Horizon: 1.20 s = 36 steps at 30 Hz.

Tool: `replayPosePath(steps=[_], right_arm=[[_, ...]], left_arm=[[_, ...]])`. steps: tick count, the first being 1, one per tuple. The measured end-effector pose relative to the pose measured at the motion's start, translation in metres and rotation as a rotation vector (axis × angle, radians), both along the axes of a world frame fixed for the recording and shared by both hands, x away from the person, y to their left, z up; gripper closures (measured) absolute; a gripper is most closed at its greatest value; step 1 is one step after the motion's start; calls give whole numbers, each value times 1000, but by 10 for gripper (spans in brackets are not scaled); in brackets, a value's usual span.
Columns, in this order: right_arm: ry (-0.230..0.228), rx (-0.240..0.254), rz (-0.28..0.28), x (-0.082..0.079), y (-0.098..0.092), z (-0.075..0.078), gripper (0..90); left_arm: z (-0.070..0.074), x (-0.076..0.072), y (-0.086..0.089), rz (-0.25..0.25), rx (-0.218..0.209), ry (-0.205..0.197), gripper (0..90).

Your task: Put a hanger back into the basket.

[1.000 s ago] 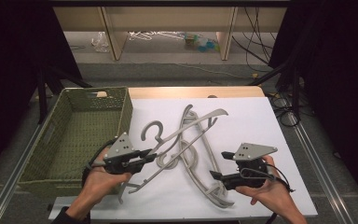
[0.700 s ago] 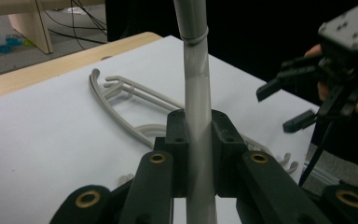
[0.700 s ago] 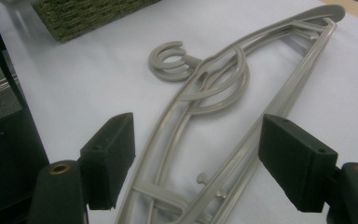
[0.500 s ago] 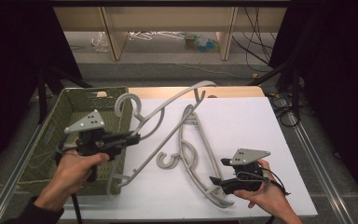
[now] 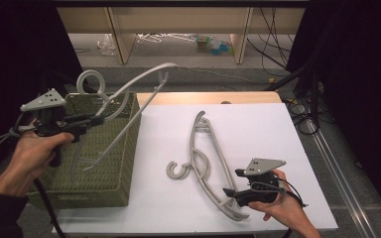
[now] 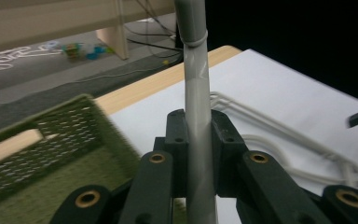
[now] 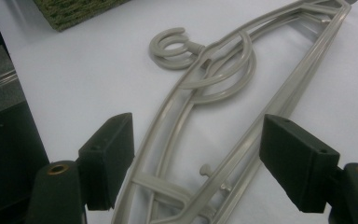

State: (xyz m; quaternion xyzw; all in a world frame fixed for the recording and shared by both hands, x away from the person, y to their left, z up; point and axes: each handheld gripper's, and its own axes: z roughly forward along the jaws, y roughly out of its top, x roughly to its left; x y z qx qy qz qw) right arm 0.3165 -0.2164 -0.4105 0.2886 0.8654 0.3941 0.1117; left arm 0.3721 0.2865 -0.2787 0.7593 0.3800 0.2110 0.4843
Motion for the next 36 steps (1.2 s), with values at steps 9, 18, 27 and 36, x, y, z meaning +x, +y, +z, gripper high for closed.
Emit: replayPosePath(steps=[9,18,27,36], right_arm=[[9,-5,-6,2,-1,-3,274],[22,-12,0,3,0,-6,274],[34,-16,1,3,0,-7,274],[38,-18,5,4,0,-8,273]], left_arm=[[-20,12,42,54,36,-11,791],[-40,14,74,89,58,-6,791],[-52,8,90,100,90,2,791],[-77,10,106,148,99,75,791]])
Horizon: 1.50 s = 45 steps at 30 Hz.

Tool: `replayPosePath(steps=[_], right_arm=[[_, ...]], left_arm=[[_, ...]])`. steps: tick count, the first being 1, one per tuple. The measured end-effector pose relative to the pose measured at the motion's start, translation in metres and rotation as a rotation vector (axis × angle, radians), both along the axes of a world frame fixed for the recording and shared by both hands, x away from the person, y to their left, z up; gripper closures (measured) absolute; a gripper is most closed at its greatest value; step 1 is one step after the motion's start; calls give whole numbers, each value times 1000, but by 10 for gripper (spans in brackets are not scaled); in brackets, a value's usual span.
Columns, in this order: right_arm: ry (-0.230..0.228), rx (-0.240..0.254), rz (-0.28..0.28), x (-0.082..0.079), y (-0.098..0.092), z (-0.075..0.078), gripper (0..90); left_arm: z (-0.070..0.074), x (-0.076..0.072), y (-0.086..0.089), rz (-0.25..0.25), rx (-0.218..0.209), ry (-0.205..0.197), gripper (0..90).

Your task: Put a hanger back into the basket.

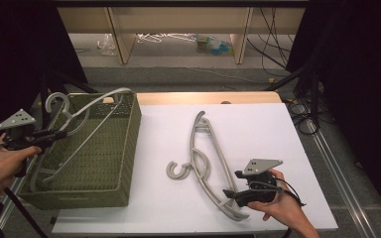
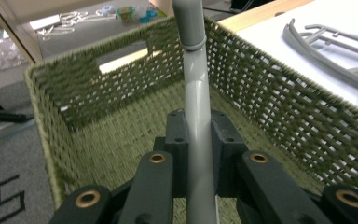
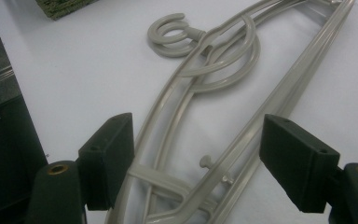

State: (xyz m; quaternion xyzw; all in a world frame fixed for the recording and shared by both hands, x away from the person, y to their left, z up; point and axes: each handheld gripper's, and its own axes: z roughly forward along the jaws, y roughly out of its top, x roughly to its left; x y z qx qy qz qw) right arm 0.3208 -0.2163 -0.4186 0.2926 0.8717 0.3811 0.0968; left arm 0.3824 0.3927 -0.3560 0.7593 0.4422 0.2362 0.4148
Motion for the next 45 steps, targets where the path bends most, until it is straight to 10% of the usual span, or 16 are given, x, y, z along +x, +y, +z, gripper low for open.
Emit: replayPosePath(steps=[18,27,40,45], right_arm=[[0,2,6,0,0,-1,269],[2,-1,8,0,0,-3,269],[10,-4,11,0,1,-3,268],[15,0,12,0,1,-3,269]], left_arm=[[-37,26,-9,14,123,180,787],[-56,29,1,74,85,255,774],[-58,28,7,269,104,241,729],[-51,25,6,270,96,222,709]])
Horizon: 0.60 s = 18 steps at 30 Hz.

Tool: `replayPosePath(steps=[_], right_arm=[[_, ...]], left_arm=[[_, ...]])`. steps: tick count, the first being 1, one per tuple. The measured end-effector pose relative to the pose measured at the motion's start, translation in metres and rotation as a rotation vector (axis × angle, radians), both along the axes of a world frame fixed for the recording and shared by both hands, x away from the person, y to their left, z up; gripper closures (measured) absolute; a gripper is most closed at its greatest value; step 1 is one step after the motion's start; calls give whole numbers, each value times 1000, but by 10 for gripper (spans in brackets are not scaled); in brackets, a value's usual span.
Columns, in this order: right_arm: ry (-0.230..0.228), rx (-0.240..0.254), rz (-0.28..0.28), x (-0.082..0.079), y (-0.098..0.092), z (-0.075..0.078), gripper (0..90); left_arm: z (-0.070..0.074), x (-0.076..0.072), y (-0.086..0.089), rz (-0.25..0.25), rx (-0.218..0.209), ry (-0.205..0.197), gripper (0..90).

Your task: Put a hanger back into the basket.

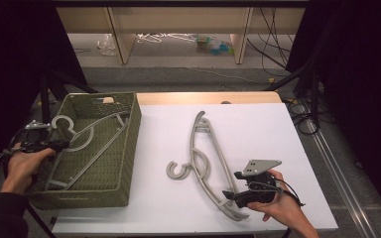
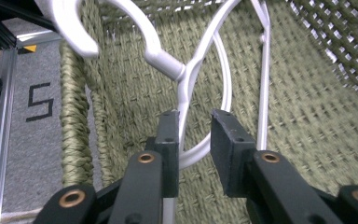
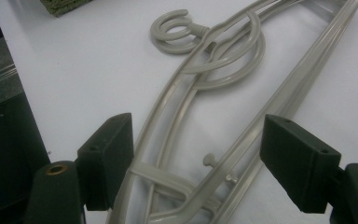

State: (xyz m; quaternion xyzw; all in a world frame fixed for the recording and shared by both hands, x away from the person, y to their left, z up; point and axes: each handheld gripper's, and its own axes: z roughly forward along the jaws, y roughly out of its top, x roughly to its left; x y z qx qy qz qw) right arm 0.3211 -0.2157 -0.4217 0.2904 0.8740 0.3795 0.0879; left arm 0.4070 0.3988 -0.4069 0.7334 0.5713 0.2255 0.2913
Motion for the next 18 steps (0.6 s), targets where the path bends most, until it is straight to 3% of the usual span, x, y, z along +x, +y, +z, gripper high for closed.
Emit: replayPosePath(steps=[1,3,7,11,14,15,16,18], right_arm=[[-1,1,-6,0,0,0,269],[-4,2,-6,0,0,0,268],[-6,6,-15,0,0,-1,268],[-21,23,-34,1,0,-2,257],[-19,39,-43,3,0,-2,250],[-26,43,-52,3,1,-3,241],[-26,43,-52,3,1,-3,241],[-31,62,-56,4,2,-3,237]], left_arm=[[0,0,0,0,0,0,691],[9,-7,-3,10,-4,-51,657],[25,-24,-12,36,-75,-152,555],[42,-49,-31,-4,-156,-233,452],[45,-59,-42,-25,-183,-253,374],[46,-69,-57,-61,-203,-285,352],[46,-69,-57,-61,-203,-285,340],[45,-83,-86,-113,-247,-312,288]])
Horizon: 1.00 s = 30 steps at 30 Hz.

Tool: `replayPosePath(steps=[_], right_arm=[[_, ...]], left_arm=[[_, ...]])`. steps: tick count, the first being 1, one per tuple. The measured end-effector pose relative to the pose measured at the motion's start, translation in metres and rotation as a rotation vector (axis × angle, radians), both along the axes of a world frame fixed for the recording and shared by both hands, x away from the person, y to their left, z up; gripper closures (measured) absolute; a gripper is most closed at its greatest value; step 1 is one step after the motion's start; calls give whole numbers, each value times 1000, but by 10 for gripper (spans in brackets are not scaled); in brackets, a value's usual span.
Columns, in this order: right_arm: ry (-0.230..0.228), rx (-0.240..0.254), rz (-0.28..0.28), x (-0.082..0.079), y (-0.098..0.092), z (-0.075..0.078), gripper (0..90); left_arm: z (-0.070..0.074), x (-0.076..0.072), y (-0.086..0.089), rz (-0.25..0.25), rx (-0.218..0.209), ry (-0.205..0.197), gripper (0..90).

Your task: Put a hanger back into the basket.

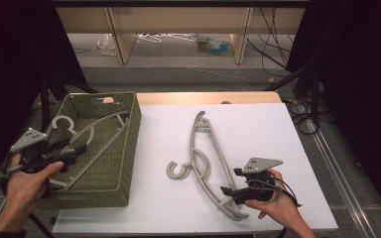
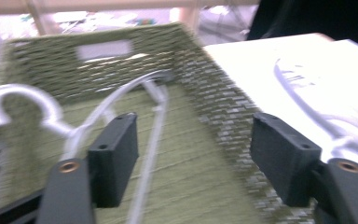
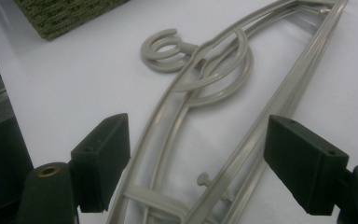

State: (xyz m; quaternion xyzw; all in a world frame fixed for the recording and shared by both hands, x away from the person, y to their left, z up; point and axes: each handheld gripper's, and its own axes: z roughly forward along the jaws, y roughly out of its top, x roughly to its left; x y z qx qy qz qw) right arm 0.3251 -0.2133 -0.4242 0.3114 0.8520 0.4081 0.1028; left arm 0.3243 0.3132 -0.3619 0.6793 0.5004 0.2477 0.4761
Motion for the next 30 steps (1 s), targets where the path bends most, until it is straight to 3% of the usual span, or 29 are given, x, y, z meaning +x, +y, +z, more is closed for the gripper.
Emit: replayPosePath(steps=[1,4,5,7,8,9,11,13,14,15,18,20,24,30], right_arm=[[-7,0,0,0,0,0,235],[-12,11,-3,1,1,0,228],[-8,15,-13,0,1,0,224],[-9,18,-18,0,1,0,217],[-9,18,-18,0,1,0,217],[-11,26,-16,-1,1,1,218],[-11,27,-16,-1,1,1,218],[-12,25,-15,-2,1,1,218],[-12,25,-15,-2,1,1,218],[-12,26,-17,-1,1,0,218],[-14,23,-20,-2,2,-1,218],[-7,19,-24,-3,2,-1,218],[-5,23,-21,-3,4,-2,213],[-3,19,-24,-4,10,-4,203]], left_arm=[[0,0,0,0,0,0,270],[-6,-14,-36,-89,-31,-27,223],[-8,-16,-43,-100,-37,-33,208],[-13,-23,-62,-169,-40,-37,186],[-13,-23,-62,-169,-40,-37,187],[-18,-28,-76,-205,-48,-40,187],[-22,-31,-83,-227,-47,-36,184],[-35,-41,-104,-282,-38,-47,172],[-35,-41,-104,-282,-38,-47,163],[-43,-47,-114,-343,-44,-56,158],[-51,-55,-125,-393,-14,-68,159],[-55,-59,-130,-414,-17,-88,159],[-60,-62,-129,-406,-14,-111,158],[-67,-64,-127,-361,-30,-100,159]])
